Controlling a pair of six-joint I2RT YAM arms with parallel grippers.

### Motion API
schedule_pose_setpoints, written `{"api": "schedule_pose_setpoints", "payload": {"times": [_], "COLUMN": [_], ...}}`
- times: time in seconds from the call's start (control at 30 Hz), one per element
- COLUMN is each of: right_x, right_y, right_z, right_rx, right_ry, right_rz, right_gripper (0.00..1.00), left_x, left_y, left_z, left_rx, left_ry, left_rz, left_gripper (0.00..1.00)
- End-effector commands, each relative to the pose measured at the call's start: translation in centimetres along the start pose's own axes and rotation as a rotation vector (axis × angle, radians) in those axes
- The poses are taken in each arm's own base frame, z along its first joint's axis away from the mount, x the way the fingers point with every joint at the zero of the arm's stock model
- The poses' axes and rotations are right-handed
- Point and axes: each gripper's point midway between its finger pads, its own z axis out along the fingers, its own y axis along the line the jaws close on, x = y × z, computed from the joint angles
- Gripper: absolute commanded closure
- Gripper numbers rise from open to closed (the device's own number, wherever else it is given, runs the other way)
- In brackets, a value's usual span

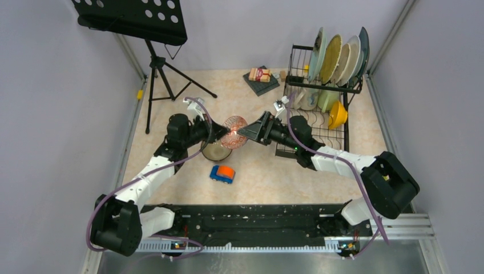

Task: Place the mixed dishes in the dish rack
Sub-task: Insert the bowl into the dish rack.

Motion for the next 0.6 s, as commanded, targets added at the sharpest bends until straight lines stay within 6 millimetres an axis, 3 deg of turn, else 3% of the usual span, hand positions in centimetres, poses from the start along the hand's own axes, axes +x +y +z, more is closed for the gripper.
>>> {"api": "schedule_pose_setpoints", "payload": {"times": [0.0,0.17,0.33,0.57], "right_x": [-0.8,-0.9,-1.0,-1.4], "right_y": [3.5,4.0,4.4,4.4], "right_z": [-0.5,-0.5,-0.7,-1.0], "right_rx": [-0.121,-0.136,-0.148,-0.134], "right_ry": [-0.02,-0.022,-0.022,-0.044], "right_rz": [-0.043,-0.049,-0.054,-0.071], "right_gripper": [0.29,0.31,0.25,0.38], "left_x": [-2.2,-1.9,-2.0,-1.5], "left_y": [-1.5,-1.2,-1.1,-0.7], "left_z": [-0.3,-0.3,-0.2,-0.1], "left_rx": [0.045,0.033,0.028,0.021], "left_ry": [-0.081,-0.077,-0.079,-0.064], "left_rz": [0.041,0.037,0.037,0.028], "left_gripper": [1.0,1.0,1.0,1.0]}}
